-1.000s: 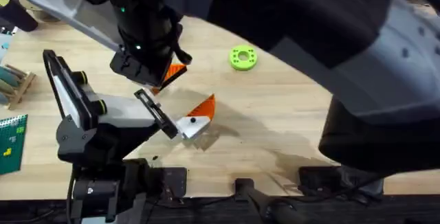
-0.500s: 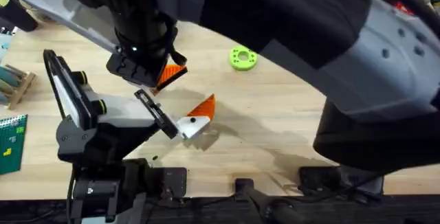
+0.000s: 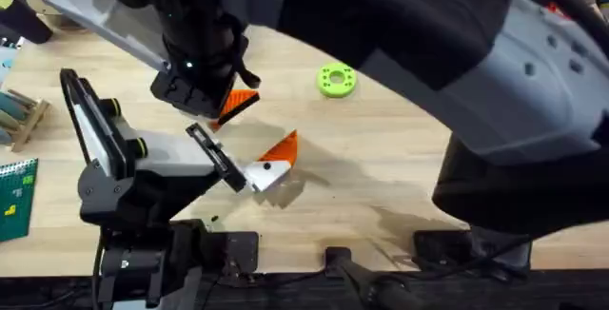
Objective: Pick up the gripper from the table and insert it into the empty holder that is missing its gripper. Then pick up a screw, insert it into the mounting hole, and use the screwdriver to tighten it. Finally, clean up the table by picking up the vegetable and placing it into the bucket.
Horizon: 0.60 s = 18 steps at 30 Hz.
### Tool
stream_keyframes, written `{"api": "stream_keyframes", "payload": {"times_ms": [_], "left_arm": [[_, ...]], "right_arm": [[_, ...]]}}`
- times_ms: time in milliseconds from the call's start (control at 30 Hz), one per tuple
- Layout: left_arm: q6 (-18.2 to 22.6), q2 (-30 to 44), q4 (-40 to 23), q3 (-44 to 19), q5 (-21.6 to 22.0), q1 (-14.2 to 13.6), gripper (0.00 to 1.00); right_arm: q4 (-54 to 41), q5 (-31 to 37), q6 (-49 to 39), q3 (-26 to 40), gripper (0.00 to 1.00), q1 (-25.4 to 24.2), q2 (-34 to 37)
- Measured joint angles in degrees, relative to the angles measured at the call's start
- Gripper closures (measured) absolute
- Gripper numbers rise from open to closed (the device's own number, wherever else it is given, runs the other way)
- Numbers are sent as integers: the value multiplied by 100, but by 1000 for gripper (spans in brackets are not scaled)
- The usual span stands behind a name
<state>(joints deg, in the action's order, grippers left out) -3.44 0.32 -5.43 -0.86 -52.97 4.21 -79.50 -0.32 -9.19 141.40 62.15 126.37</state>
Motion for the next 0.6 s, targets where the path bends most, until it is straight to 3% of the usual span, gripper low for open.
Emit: {"api": "stream_keyframes", "payload": {"times_ms": [300, 600], "left_arm": [[2, 0, 0, 0, 0, 0, 6], [0, 0, 0, 0, 0, 0, 6]], "right_arm": [[-24, -63, 8, -2, 970, -47, 2], [-22, -55, 20, -2, 615, -94, 2]]}}
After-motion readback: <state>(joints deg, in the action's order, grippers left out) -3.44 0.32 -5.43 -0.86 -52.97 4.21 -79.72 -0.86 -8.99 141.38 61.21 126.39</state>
